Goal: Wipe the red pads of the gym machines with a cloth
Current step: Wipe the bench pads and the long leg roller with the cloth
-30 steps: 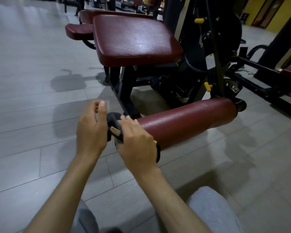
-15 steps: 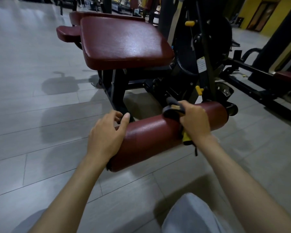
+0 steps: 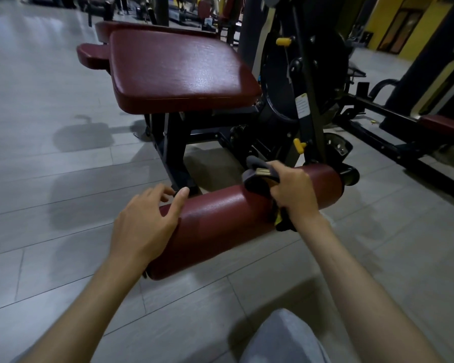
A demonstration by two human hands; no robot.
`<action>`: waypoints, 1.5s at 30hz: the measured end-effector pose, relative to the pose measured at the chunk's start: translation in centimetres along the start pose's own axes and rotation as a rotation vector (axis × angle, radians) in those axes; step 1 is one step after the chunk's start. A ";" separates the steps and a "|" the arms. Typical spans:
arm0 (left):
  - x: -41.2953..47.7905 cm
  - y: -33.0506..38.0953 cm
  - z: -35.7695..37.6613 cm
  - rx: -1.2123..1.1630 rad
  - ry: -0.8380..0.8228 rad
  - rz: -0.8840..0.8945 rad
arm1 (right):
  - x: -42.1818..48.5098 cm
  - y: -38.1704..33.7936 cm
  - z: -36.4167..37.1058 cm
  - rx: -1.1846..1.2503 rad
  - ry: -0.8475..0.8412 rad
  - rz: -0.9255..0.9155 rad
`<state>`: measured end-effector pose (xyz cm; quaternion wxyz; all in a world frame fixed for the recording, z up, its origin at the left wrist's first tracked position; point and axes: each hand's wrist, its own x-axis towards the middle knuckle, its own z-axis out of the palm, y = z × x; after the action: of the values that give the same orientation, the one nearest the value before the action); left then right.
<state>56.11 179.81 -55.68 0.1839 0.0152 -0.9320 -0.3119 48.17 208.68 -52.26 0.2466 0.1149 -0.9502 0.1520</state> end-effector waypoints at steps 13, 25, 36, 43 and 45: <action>0.0 0.4 0.4 0.007 0.093 -0.035 | 2.8 11.4 -1.7 -0.047 0.092 0.357; -0.4 0.6 0.3 0.100 0.079 0.021 | 4.8 -3.9 0.4 -0.241 -0.359 -0.003; -0.5 0.3 -0.5 -0.208 0.098 0.019 | 3.8 -4.0 -0.5 -0.169 -0.360 0.074; -0.4 0.3 -0.3 -0.305 0.119 -0.041 | -4.3 -1.2 -0.3 0.124 -0.051 0.125; -0.4 0.4 -0.3 -0.322 0.116 -0.054 | -3.8 -2.5 0.4 0.094 0.032 0.205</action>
<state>56.62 179.99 -55.31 0.2290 0.0283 -0.8571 -0.4607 51.95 206.80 -53.91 0.2392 0.0261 -0.9448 0.2226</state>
